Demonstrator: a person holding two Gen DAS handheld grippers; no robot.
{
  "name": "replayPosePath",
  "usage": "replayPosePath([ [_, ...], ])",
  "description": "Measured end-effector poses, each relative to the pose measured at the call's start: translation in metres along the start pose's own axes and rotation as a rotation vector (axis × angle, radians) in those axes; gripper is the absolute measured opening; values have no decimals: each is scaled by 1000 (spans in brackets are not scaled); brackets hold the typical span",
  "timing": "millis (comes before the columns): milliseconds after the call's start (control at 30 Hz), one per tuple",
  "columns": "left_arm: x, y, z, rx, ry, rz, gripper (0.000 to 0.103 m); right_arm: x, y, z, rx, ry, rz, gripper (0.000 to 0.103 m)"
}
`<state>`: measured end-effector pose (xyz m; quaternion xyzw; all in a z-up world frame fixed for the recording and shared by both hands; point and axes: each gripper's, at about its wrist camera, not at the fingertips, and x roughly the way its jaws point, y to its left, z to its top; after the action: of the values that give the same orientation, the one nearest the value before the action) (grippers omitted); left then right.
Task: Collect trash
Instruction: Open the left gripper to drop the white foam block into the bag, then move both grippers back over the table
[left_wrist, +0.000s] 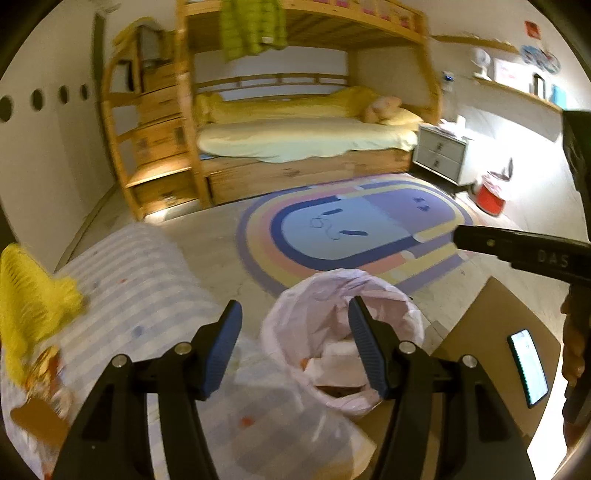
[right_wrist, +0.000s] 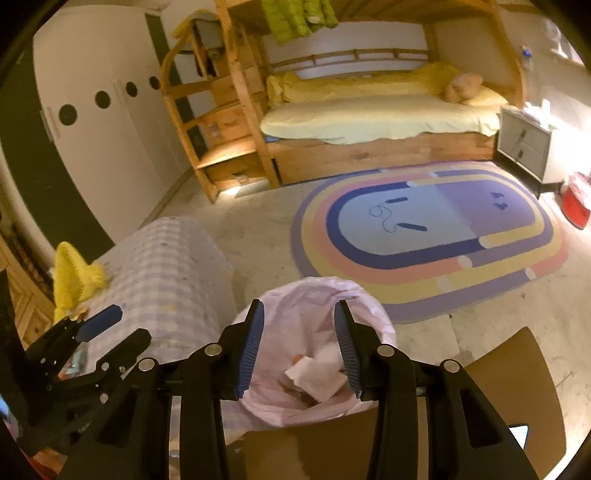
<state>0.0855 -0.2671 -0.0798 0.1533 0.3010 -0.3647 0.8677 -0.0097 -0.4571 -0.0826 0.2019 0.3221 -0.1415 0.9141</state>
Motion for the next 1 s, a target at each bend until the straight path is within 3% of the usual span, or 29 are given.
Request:
replayPosePath([
  [233, -52, 49, -21, -113, -25, 88, 59, -18, 45, -7, -74, -11, 44, 42],
  [433, -96, 90, -41, -187, -44, 176, 62, -29, 110, -16, -204, -20, 121, 45],
  [667, -141, 146, -81, -269, -35, 334, 63, -24, 185, -31, -342, 0, 225, 49],
  [1000, -184, 215, -133, -416, -8, 499, 69, 3, 276, -58, -511, 71, 377, 57],
])
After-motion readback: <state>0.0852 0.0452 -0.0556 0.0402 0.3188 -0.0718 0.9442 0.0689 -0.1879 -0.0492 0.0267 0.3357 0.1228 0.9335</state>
